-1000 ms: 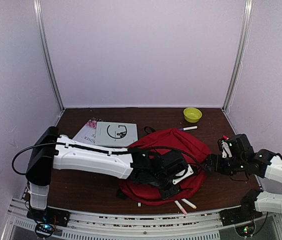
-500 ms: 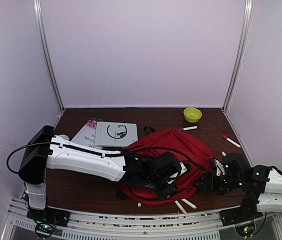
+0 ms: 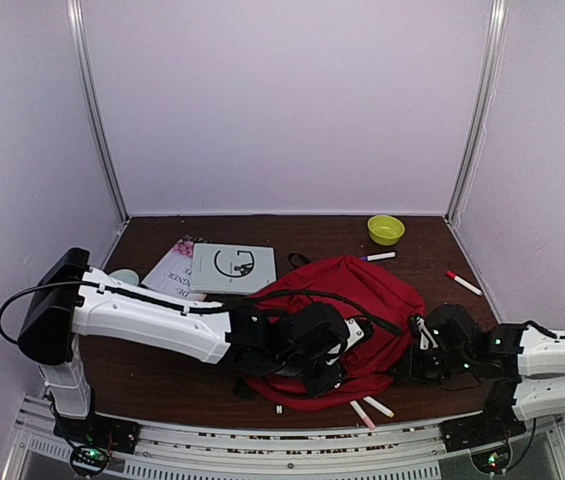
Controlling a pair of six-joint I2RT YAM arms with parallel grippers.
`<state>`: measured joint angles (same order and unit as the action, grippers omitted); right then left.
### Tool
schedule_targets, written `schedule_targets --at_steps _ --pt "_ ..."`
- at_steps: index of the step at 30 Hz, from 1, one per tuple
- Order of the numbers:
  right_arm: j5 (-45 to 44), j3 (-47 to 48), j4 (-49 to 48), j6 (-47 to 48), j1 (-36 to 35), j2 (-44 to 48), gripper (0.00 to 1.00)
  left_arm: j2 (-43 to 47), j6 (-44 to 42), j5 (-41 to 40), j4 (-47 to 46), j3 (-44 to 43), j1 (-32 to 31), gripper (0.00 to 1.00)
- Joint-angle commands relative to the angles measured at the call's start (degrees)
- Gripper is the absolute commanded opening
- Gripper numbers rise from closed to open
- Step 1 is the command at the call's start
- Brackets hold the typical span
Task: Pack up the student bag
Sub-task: Hold the largest pocket of the student bag, then unzip the largest pocket of the student bag.
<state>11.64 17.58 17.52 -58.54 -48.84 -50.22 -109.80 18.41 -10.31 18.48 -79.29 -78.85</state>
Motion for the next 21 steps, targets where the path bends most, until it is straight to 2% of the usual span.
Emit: schedule_targets --at_steps 1,6,12,21 --pt "-6.0 2.7 0.3 0.6 0.7 -1.6 0.00 2.7 0.7 -0.6 -3.6 2.0 0.2 0.00" --pt "-7.2 5.0 2.5 3.2 2.3 -4.3 0.00 4.1 0.7 -1.8 -2.9 3.4 0.2 0.00" --pt "-7.7 5.5 4.9 6.4 6.4 -3.2 0.00 8.2 2.1 -3.8 -2.6 9.0 0.2 0.00" --pt "-7.5 5.0 4.7 8.9 8.7 -4.0 0.00 12.0 6.3 -7.1 -1.6 14.3 0.2 0.00"
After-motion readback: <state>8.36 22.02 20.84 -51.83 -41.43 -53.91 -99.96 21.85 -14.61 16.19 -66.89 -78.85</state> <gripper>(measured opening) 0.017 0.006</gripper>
